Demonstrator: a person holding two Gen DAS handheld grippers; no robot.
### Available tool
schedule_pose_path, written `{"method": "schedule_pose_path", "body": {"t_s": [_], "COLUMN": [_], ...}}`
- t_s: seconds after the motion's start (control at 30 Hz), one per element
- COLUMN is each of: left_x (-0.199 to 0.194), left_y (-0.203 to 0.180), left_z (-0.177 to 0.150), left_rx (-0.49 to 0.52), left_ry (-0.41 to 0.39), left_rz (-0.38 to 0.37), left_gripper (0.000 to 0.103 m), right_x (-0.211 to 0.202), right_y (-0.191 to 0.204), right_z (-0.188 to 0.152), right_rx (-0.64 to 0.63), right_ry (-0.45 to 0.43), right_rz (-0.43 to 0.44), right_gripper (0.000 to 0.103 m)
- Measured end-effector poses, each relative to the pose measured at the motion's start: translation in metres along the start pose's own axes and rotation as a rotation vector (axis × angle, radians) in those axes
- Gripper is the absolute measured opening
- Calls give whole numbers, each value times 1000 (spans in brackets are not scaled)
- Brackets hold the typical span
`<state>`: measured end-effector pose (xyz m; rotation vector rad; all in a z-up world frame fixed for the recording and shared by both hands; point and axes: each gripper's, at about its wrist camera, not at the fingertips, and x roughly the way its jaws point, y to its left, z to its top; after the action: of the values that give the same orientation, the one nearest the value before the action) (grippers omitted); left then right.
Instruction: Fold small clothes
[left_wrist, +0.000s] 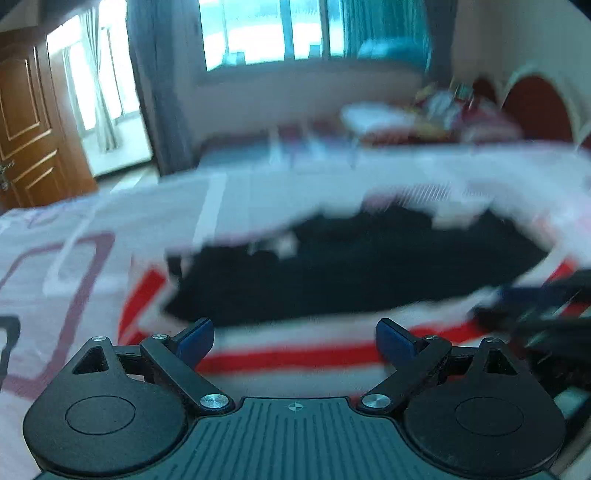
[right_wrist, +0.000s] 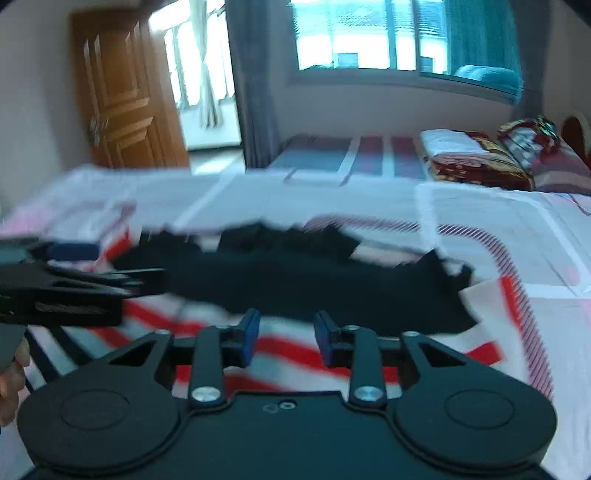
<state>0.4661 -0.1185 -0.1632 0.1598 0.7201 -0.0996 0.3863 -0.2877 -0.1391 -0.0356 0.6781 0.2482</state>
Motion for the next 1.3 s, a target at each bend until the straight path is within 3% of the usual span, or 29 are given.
{"method": "schedule_pose_path", "body": {"t_s": [0.03,0.1,0.17,0.2,0.27,0.3,0.33,0.4,0.5,0.6,0.7,0.83,1.13,1.3], "left_x": [6,9,4,0,-7,-9,-14,-21,-38,-46,-35,-36,-54,-53], "left_y": [8,26,29,31,40,41,45,48,45,33,27,26,24,21], "left_z": [-5,-7,-5,-6,-13,-16,-19,-23,-27,-30,-39,-42,-53,-59], "left_rx": [-39,-125,-102,-92,-117,-139,-158,-167,-182,-155,-147,-137,-141,-126], "left_ry": [6,22,26,21,21,23,27,29,15,14,71,79,99,107], "left_rz": [-14,-33,-11,2,15,18,25,46,27,8,16,21,30,35], "left_gripper": [103,103,103,103,103,103,103,103,103,103,103,103,103,103], "right_x": [6,13,11,8,0,-2,-5,-12,-28,-45,-41,-26,-58,-43], "right_y": [2,-6,-26,-36,-62,-69,-71,-65,-55,-27,4,17,25,32], "right_z": [-4,-12,-16,-16,-21,-26,-31,-35,-31,-31,-29,-46,-48,-67], "right_rx": [-14,-5,37,66,159,167,140,122,158,125,76,13,67,31], "right_ry": [19,45,26,20,12,22,24,26,2,-43,-22,41,16,89], "right_rz": [-13,-51,-74,-135,-160,-175,-193,-211,-189,-124,-63,-101,-97,-128], "right_gripper": [29,29,28,28,21,15,14,16,28,28,25,26,30,30]}}
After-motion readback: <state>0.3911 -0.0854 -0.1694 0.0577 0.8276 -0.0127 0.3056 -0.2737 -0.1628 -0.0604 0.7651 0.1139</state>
